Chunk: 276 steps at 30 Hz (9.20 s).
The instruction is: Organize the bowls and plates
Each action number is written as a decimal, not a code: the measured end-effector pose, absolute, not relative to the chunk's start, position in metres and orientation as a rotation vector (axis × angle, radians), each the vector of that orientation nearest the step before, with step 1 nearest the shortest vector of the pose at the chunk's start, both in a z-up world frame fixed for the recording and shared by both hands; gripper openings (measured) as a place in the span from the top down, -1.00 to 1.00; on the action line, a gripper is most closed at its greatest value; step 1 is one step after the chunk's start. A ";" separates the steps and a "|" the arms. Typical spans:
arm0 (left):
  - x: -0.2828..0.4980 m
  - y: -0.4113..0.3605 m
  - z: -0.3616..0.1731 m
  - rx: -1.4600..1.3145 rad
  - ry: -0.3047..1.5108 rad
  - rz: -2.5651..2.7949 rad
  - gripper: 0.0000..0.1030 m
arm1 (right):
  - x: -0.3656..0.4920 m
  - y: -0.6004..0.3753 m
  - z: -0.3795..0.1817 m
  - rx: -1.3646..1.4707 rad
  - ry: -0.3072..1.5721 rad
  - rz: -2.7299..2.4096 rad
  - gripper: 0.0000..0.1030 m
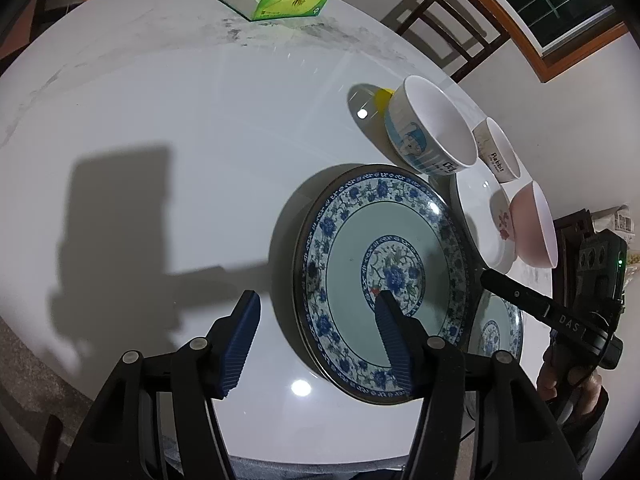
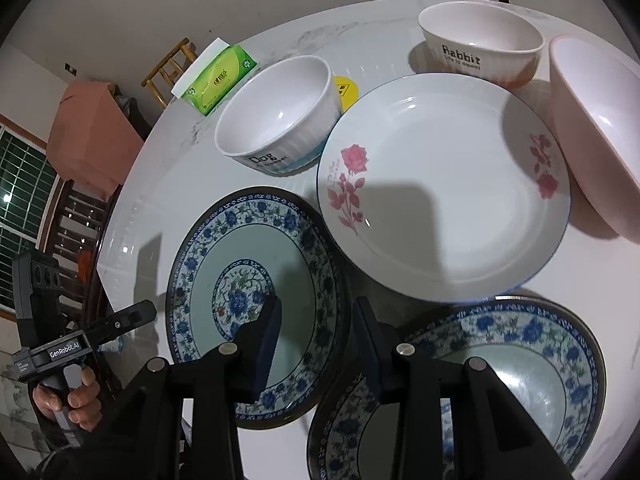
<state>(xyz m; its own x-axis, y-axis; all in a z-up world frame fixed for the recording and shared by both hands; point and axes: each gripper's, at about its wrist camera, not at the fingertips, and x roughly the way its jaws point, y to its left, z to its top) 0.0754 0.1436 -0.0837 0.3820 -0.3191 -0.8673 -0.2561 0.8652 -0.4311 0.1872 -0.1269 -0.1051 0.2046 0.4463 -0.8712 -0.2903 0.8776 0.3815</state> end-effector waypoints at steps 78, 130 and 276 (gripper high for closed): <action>0.075 0.202 -0.102 -0.449 1.172 0.012 0.75 | 0.137 -0.072 -0.127 0.154 1.281 0.483 0.68; 0.000 0.003 -0.049 -0.111 0.981 -0.085 -0.10 | 0.034 -0.165 -0.065 -0.017 0.925 0.160 0.60; 0.061 0.045 -0.074 -0.439 1.124 -0.329 0.76 | 0.101 -0.256 -0.083 0.376 1.075 0.475 0.75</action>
